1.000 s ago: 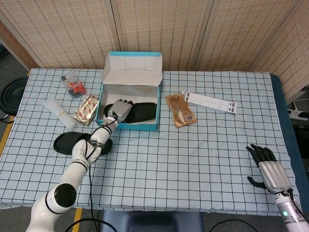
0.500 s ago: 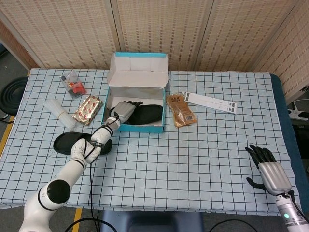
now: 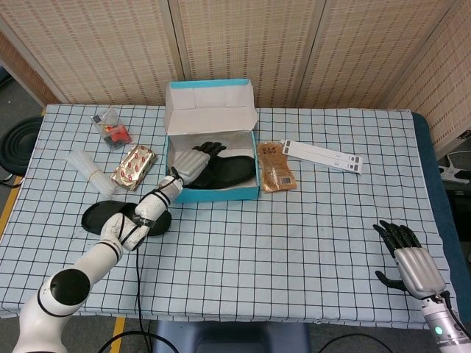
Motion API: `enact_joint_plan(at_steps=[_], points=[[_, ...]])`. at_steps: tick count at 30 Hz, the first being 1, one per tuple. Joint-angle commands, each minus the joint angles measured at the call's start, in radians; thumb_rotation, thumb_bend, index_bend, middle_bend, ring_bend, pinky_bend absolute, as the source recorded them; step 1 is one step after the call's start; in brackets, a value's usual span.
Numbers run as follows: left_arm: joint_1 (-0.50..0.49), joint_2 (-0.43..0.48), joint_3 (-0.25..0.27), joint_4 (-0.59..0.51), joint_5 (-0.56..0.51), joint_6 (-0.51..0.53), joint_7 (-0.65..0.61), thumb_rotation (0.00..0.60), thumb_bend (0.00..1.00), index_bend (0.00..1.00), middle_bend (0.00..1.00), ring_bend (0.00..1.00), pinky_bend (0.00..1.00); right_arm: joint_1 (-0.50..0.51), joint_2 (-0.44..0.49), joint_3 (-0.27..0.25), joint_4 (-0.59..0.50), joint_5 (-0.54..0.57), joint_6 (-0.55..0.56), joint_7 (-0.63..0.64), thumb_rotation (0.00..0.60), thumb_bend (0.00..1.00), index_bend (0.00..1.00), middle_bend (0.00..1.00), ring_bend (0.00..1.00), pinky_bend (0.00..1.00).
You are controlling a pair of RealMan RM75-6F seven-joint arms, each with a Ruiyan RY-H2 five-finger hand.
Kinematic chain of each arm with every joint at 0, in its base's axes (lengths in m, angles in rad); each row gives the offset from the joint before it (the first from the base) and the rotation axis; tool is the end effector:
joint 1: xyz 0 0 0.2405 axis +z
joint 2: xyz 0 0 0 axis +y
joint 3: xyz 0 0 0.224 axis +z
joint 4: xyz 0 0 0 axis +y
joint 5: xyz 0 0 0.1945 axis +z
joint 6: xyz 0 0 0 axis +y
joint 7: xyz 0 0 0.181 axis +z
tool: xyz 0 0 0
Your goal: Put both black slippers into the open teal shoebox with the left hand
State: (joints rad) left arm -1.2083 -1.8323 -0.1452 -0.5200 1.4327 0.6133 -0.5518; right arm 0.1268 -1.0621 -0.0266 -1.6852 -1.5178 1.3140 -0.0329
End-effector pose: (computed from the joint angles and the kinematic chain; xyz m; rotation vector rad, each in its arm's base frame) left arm -0.0512 0.4874 -0.0325 -1.9754 -0.9383 -1.0110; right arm -0.2751 -0.2048 0.1272 1.5690 -1.0352 0.7681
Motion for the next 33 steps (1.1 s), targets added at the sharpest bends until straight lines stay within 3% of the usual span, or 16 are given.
enact_joint_plan(at_steps=[1,6,11,18,22,28,33], points=[[0.031,0.059,-0.030,-0.096,-0.022,0.061,0.028,0.600,0.44,0.00,0.00,0.00,0.17,-0.001,0.002,-0.001,-0.002,-0.003,0.002,0.002,0.600,0.15,0.00,0.00,0.00,0.00],[0.052,0.112,-0.046,-0.183,-0.046,0.071,0.053,0.600,0.44,0.00,0.00,0.00,0.16,-0.001,0.004,-0.001,-0.003,-0.005,0.004,0.006,0.600,0.15,0.00,0.00,0.00,0.00],[0.123,0.227,-0.055,-0.396,-0.050,0.171,0.069,0.600,0.40,0.00,0.00,0.00,0.16,-0.002,0.004,-0.002,-0.003,-0.013,0.009,0.010,0.600,0.15,0.00,0.00,0.00,0.00],[0.322,0.465,0.036,-0.850,-0.034,0.357,0.290,0.600,0.35,0.00,0.00,0.00,0.15,-0.003,0.005,-0.016,-0.012,-0.052,0.019,0.024,0.600,0.15,0.00,0.00,0.00,0.00],[0.418,0.554,0.088,-1.024,-0.060,0.428,0.438,0.600,0.34,0.00,0.00,0.00,0.13,-0.008,0.009,-0.033,-0.025,-0.095,0.035,0.028,0.600,0.15,0.00,0.00,0.00,0.00],[0.511,0.617,0.145,-1.119,-0.195,0.448,0.687,0.600,0.33,0.00,0.00,0.00,0.07,-0.013,0.013,-0.059,-0.038,-0.157,0.054,0.034,0.600,0.15,0.00,0.00,0.00,0.00],[0.541,0.625,0.165,-1.100,-0.327,0.414,0.813,0.600,0.32,0.00,0.00,0.00,0.05,-0.019,0.023,-0.068,-0.042,-0.185,0.077,0.051,0.600,0.15,0.00,0.00,0.00,0.00]])
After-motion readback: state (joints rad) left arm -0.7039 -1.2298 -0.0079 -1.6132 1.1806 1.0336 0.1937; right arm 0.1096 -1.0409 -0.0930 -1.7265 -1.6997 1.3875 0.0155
